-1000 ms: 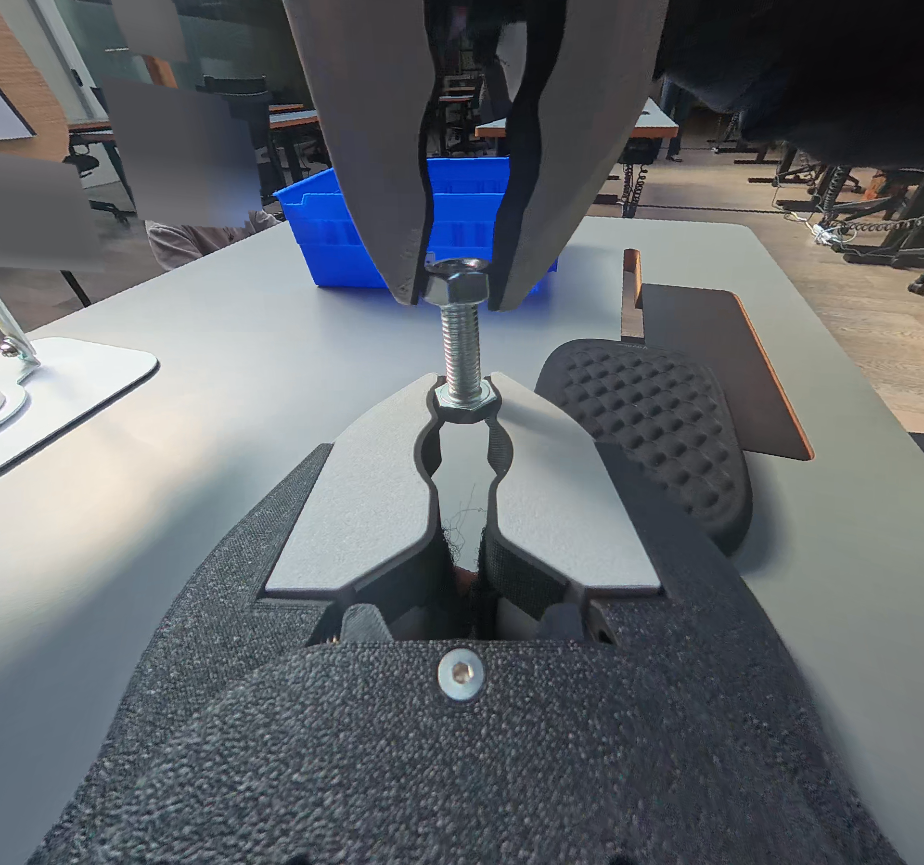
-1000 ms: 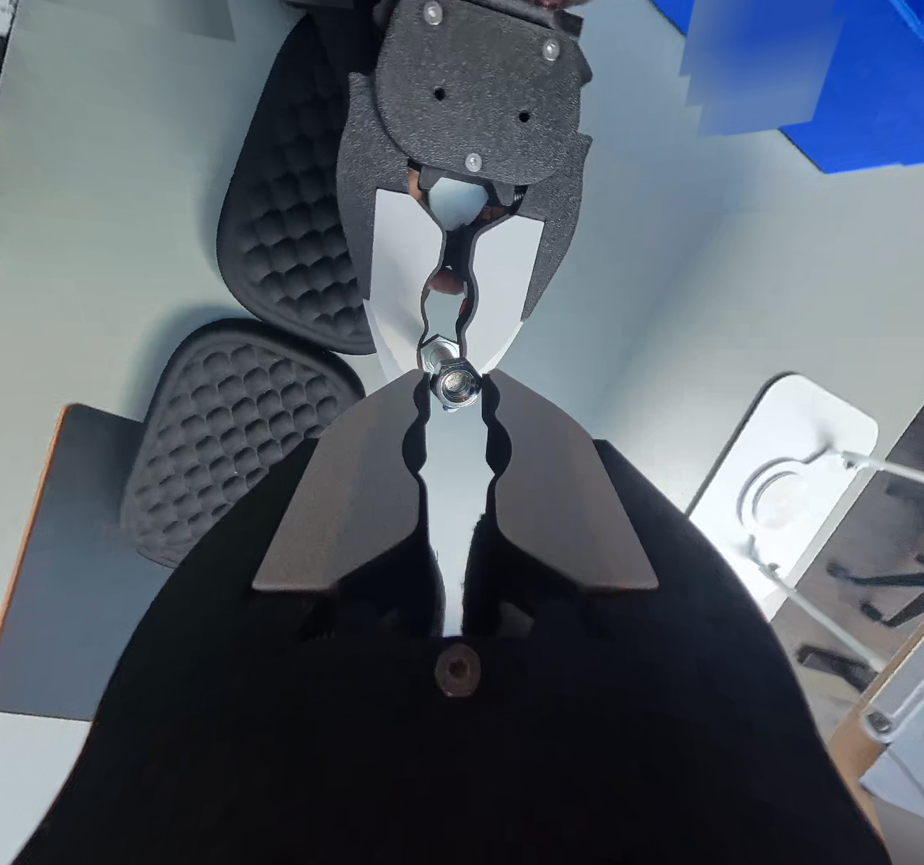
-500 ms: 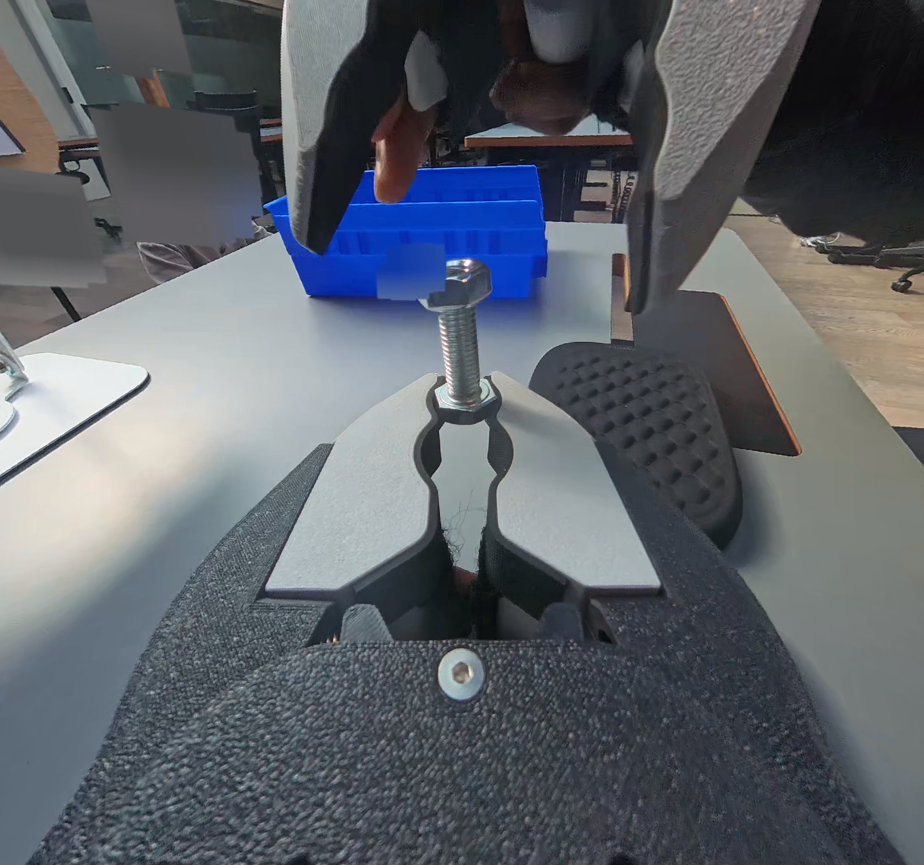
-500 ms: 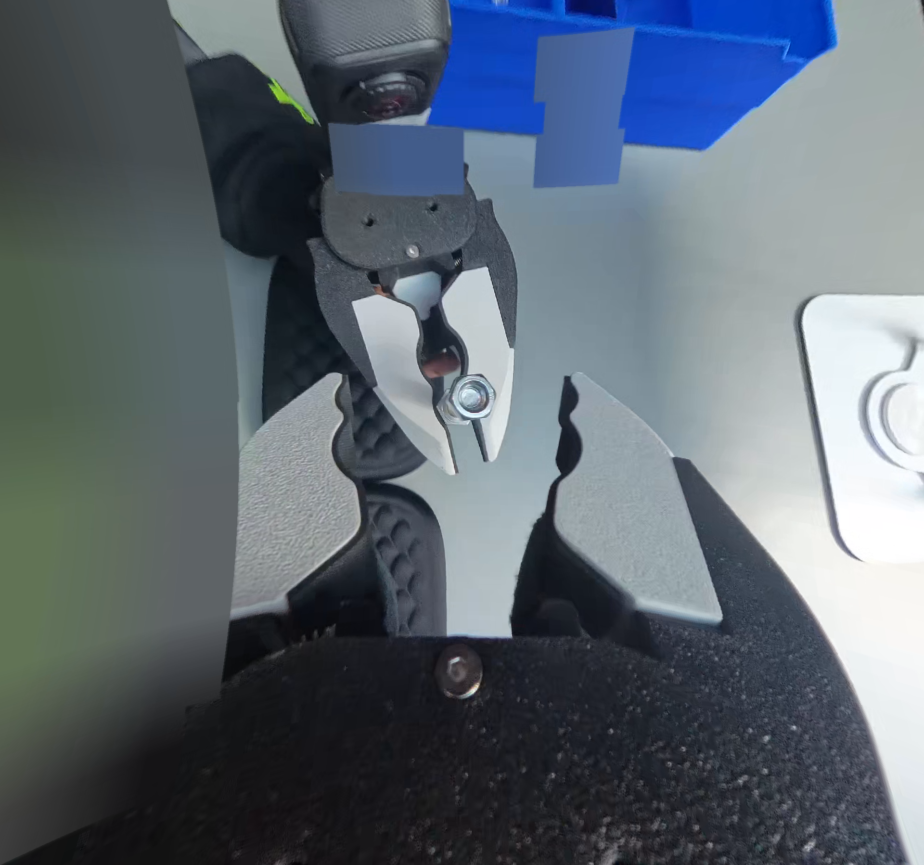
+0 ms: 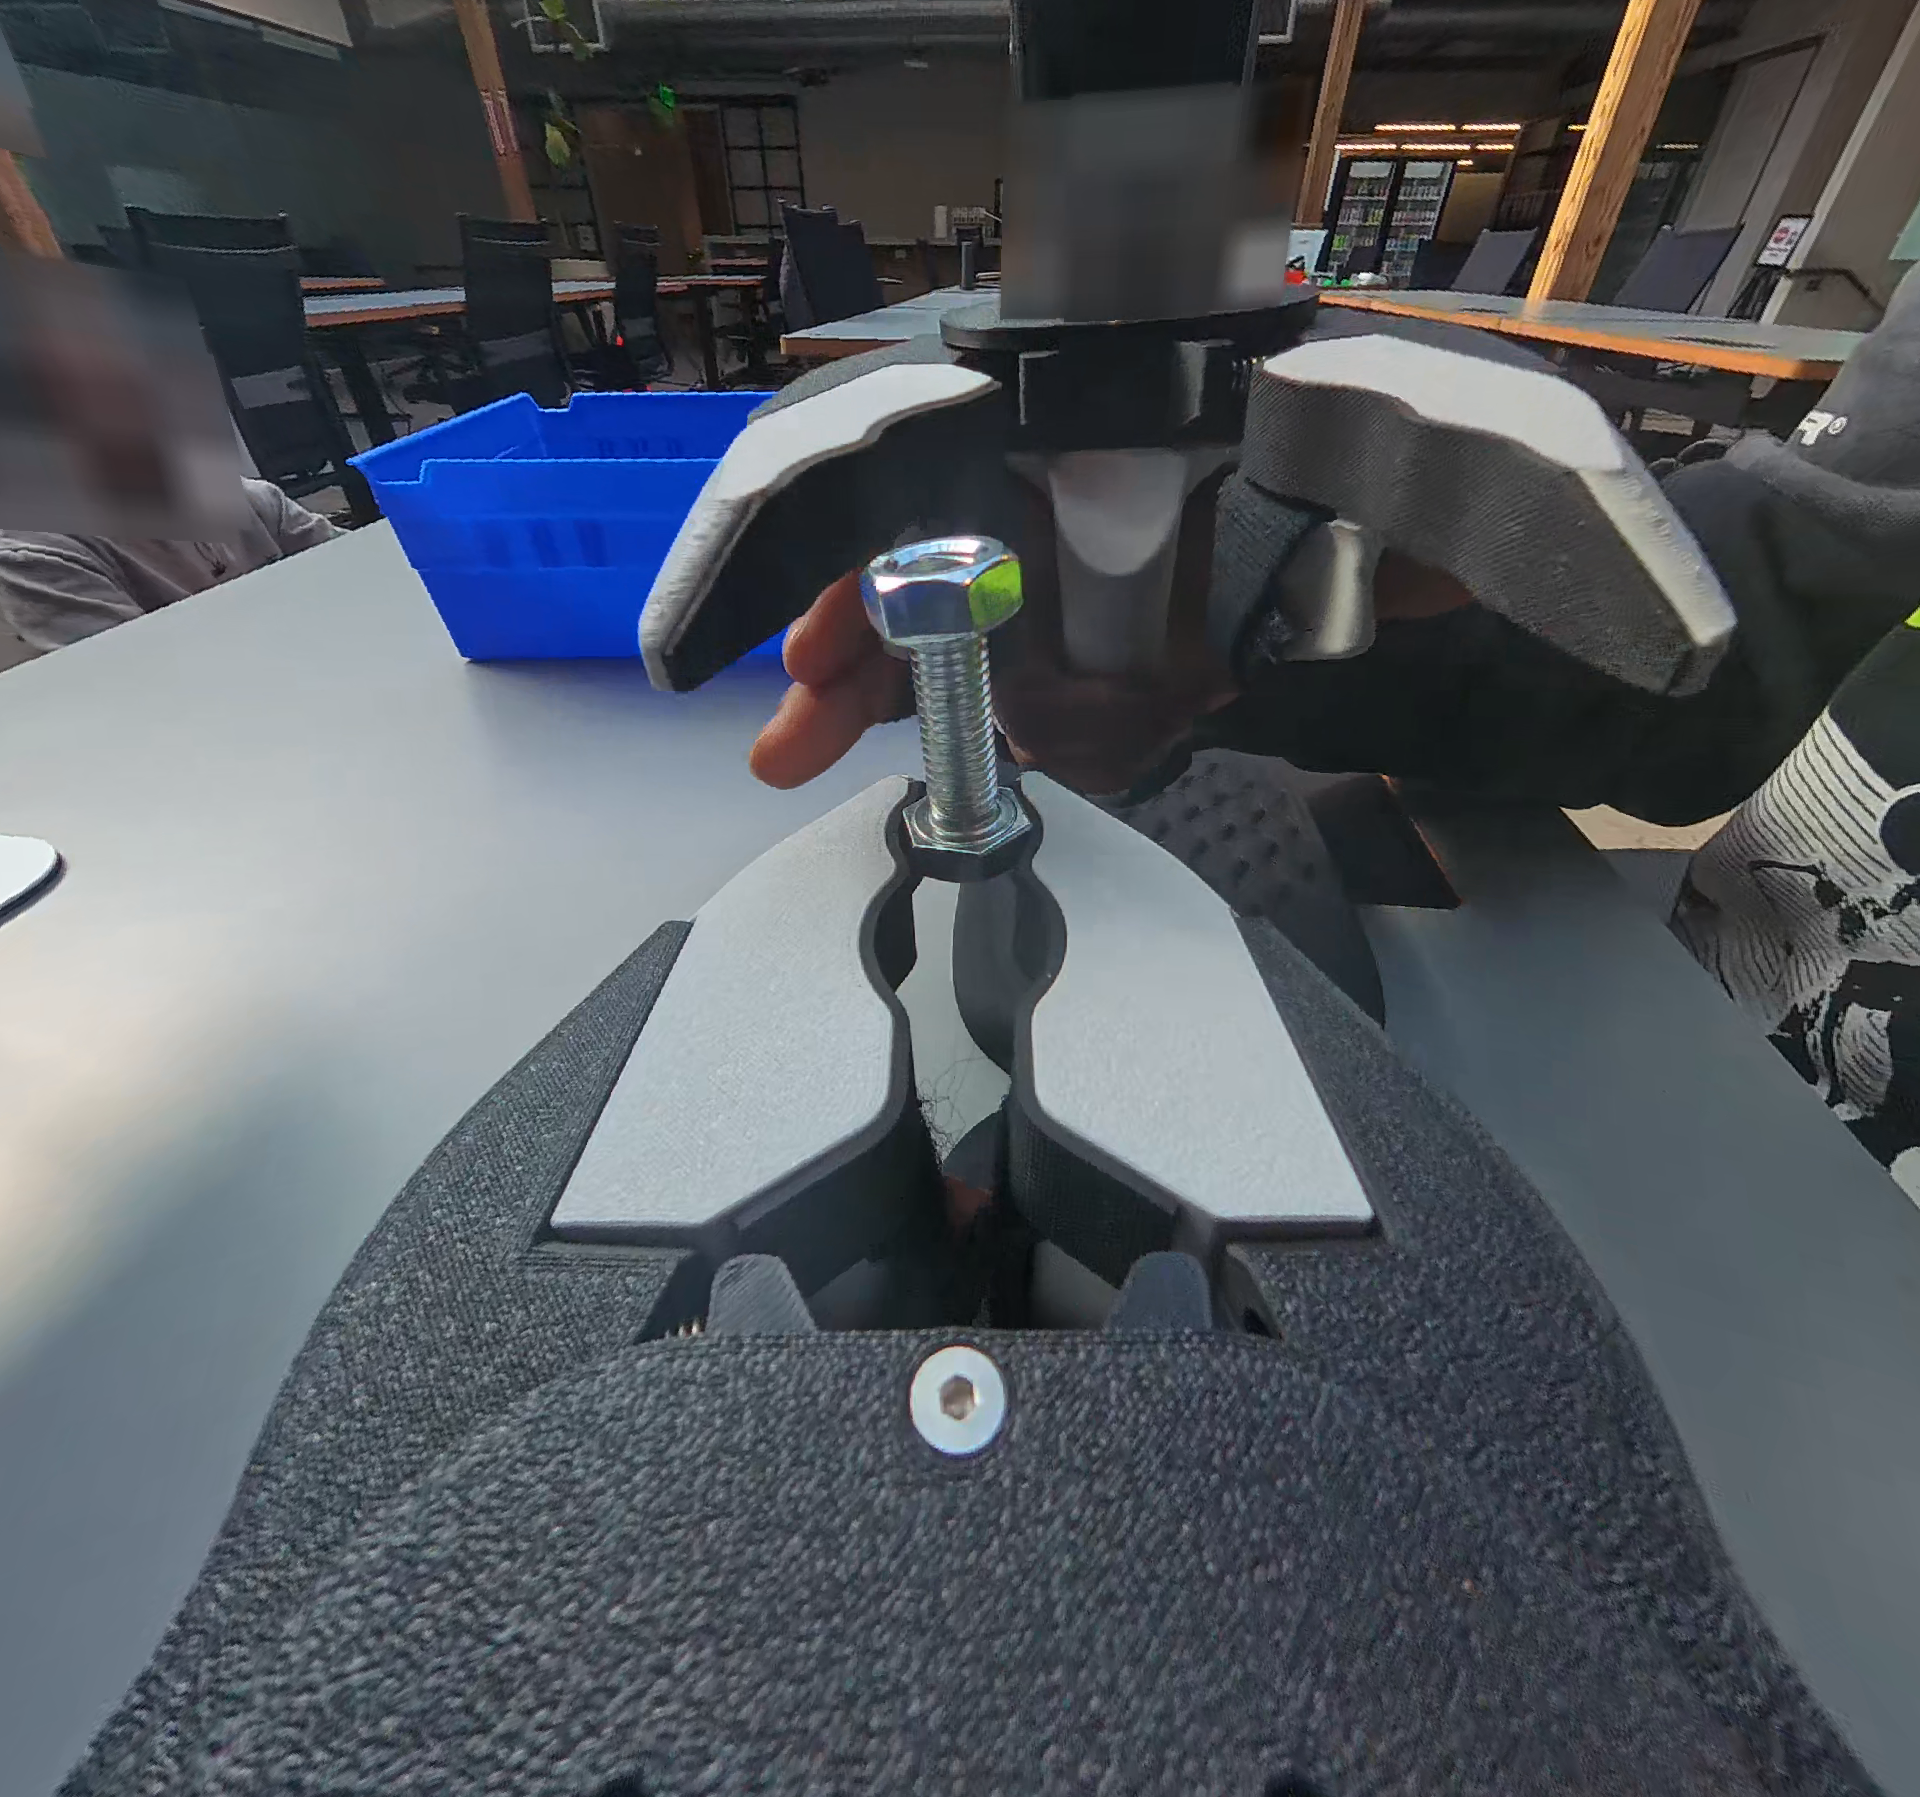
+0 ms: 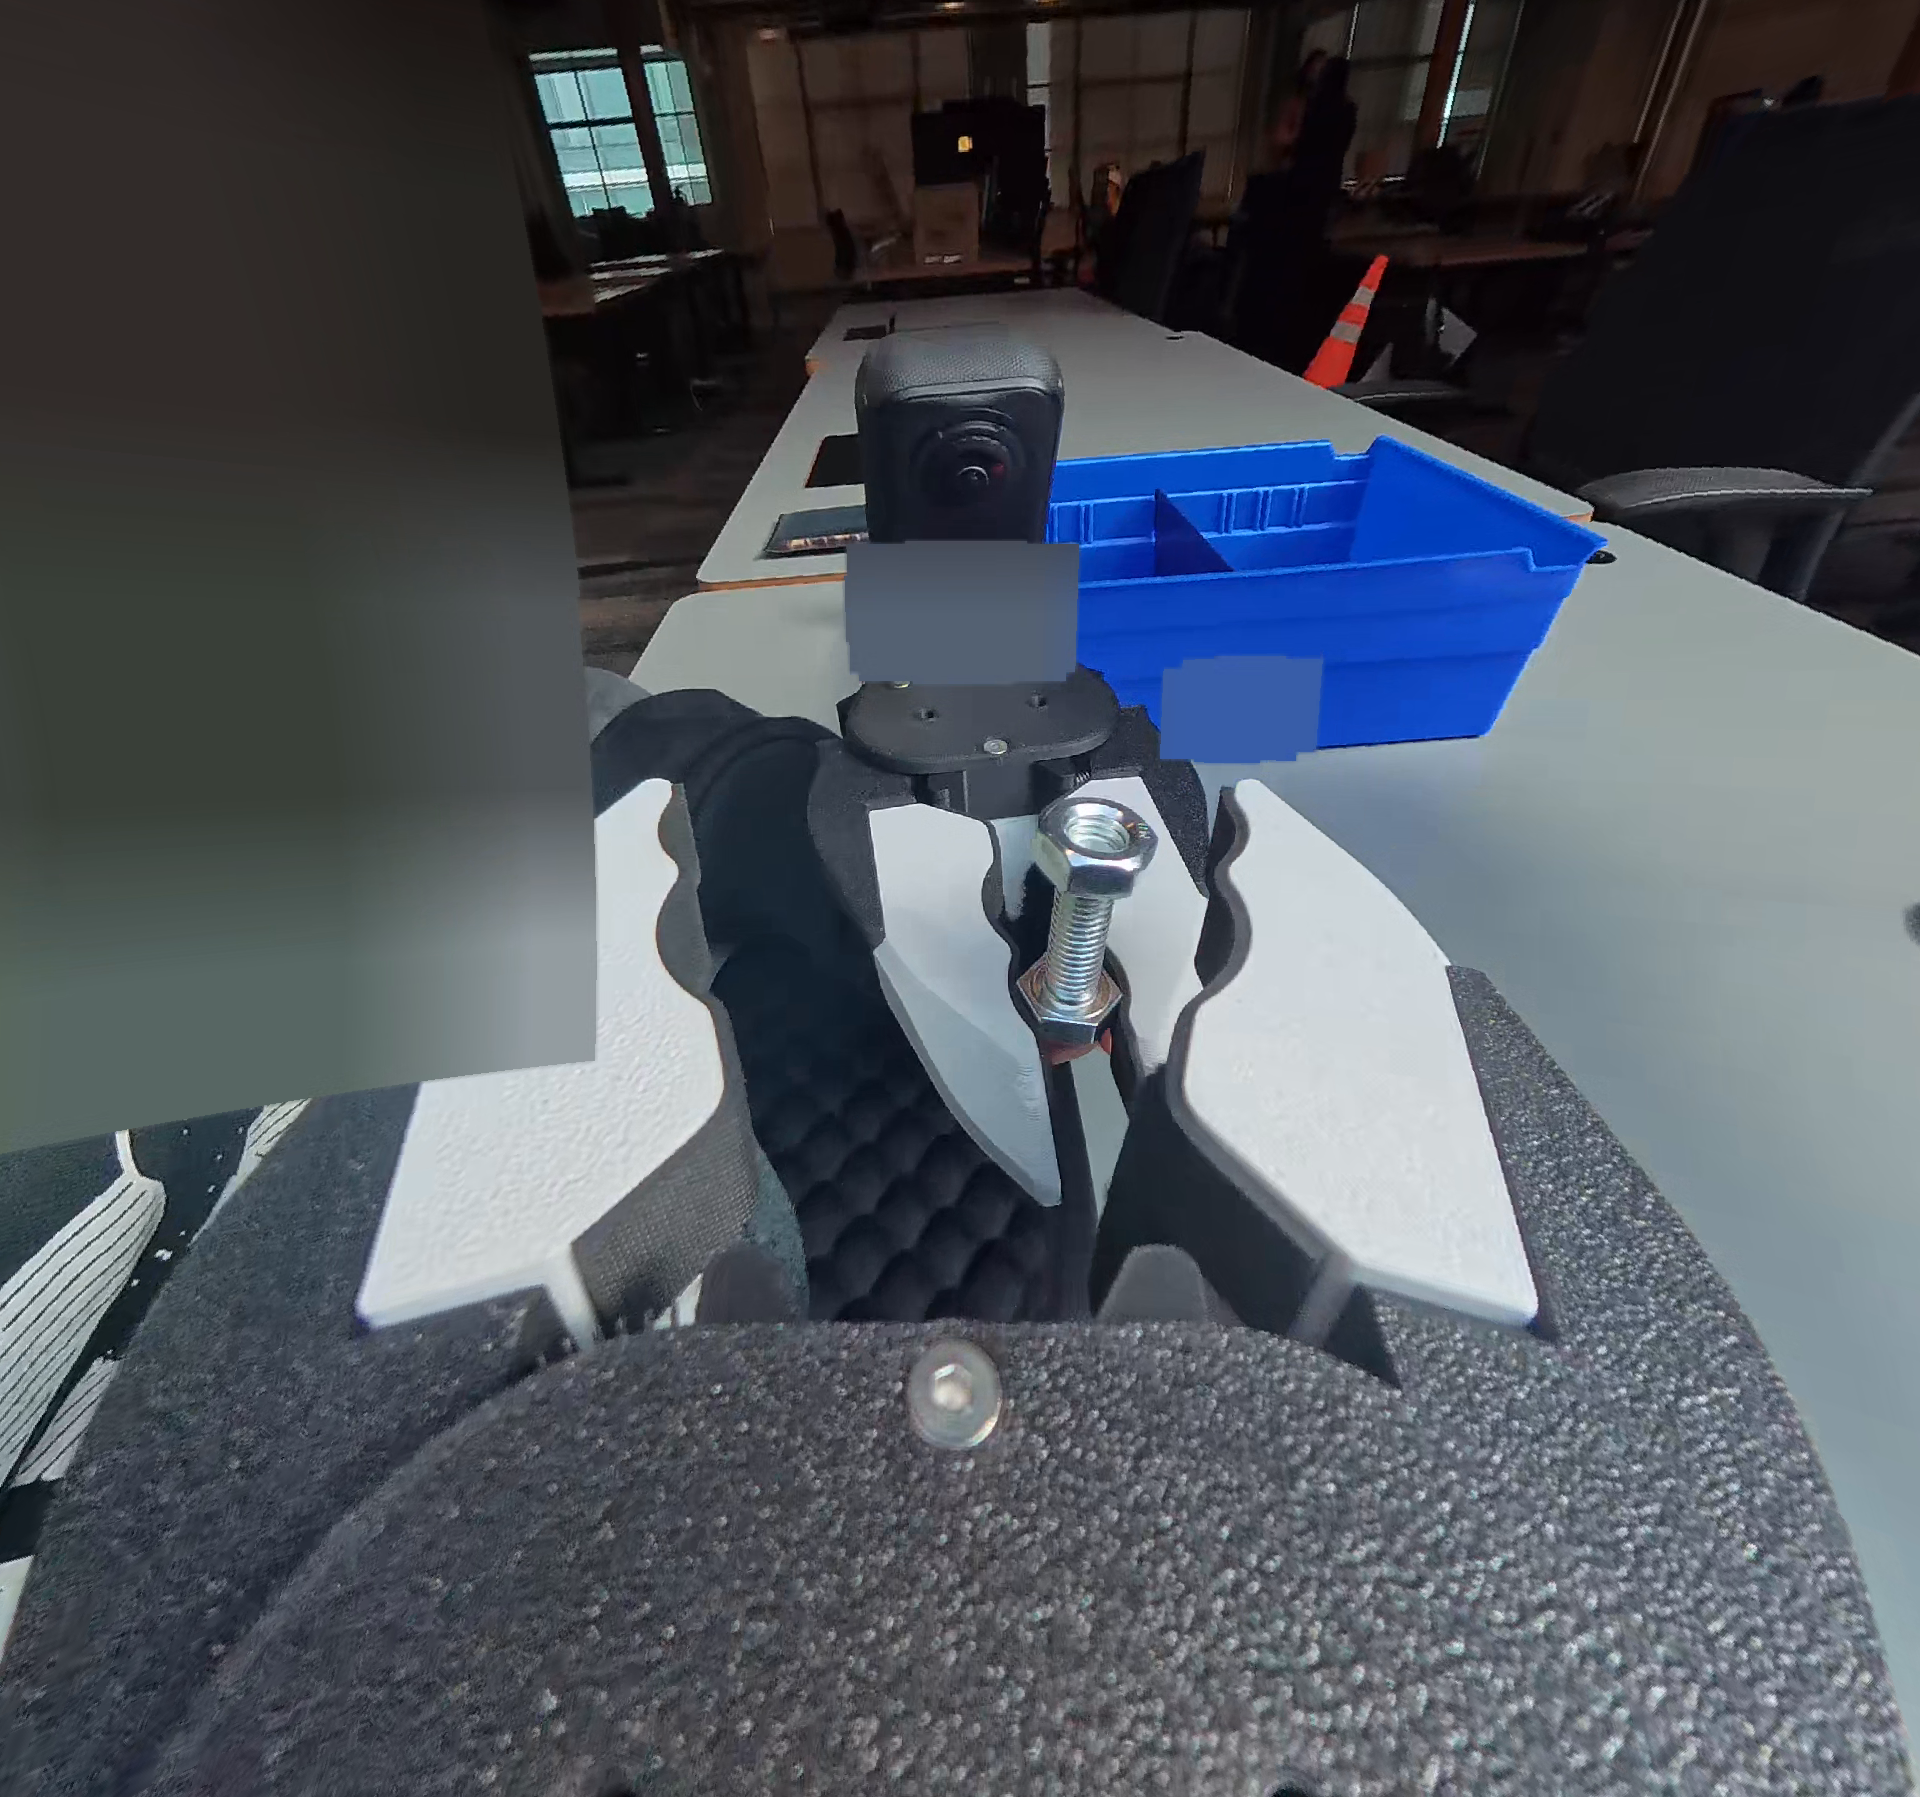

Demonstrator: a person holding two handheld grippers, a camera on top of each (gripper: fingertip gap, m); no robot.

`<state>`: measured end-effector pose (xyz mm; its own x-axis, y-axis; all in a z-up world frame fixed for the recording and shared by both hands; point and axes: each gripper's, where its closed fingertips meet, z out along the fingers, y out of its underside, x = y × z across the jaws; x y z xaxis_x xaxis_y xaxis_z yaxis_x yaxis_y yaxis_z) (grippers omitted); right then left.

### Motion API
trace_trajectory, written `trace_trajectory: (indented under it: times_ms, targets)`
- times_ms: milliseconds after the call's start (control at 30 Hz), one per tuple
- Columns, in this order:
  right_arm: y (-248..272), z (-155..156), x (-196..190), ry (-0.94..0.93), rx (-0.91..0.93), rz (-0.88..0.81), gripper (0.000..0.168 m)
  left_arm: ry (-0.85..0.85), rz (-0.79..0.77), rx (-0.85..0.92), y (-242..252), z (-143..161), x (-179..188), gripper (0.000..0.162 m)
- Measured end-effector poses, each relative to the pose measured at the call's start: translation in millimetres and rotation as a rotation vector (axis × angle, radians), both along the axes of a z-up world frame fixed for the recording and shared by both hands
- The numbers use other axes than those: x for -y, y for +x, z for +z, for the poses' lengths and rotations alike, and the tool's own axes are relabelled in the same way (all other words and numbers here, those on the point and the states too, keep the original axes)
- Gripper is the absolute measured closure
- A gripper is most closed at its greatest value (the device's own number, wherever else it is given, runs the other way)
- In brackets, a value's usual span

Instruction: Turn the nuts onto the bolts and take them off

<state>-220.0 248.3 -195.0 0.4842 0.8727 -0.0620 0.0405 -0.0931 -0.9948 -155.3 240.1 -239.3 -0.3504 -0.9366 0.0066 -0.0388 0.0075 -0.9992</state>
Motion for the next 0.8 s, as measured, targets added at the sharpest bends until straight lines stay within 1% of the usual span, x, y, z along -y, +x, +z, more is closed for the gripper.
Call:
trace_trajectory:
  times_ms: [300,433,467,500,533,567,600,633,733,767,800]
  targets:
    - [9,-2,12,0.012,-0.004,-0.045,0.083,-0.011,0.011,-0.020,2,-3,-2,0.148]
    - [18,-2,16,0.015,-0.016,-0.086,0.095,-0.007,0.010,-0.021,2,-3,-2,0.148]
    - [20,-2,17,0.018,-0.018,-0.098,0.100,-0.010,0.009,-0.020,2,-3,-2,0.148]
    - [22,-2,19,0.027,-0.020,-0.100,0.110,-0.012,0.011,-0.019,2,-3,-2,0.148]
    - [23,-1,22,0.042,-0.024,-0.091,0.127,-0.015,0.013,-0.018,2,-3,-3,0.148]
    - [25,1,25,0.060,-0.035,-0.093,0.139,-0.015,0.010,-0.018,2,-3,-3,0.148]
    - [27,2,26,0.075,-0.044,-0.103,0.150,-0.014,0.011,-0.018,2,-3,-3,0.148]
    - [30,3,26,0.086,-0.049,-0.112,0.156,-0.013,0.010,-0.018,2,-3,-2,0.148]
    - [37,0,21,0.083,-0.058,-0.138,0.156,-0.009,0.005,-0.018,2,-3,-1,0.148]
    - [38,-1,19,0.079,-0.061,-0.137,0.151,-0.008,-0.001,-0.018,2,-3,-1,0.148]
    - [37,-2,17,0.075,-0.064,-0.133,0.143,-0.008,-0.007,-0.016,2,-3,0,0.148]
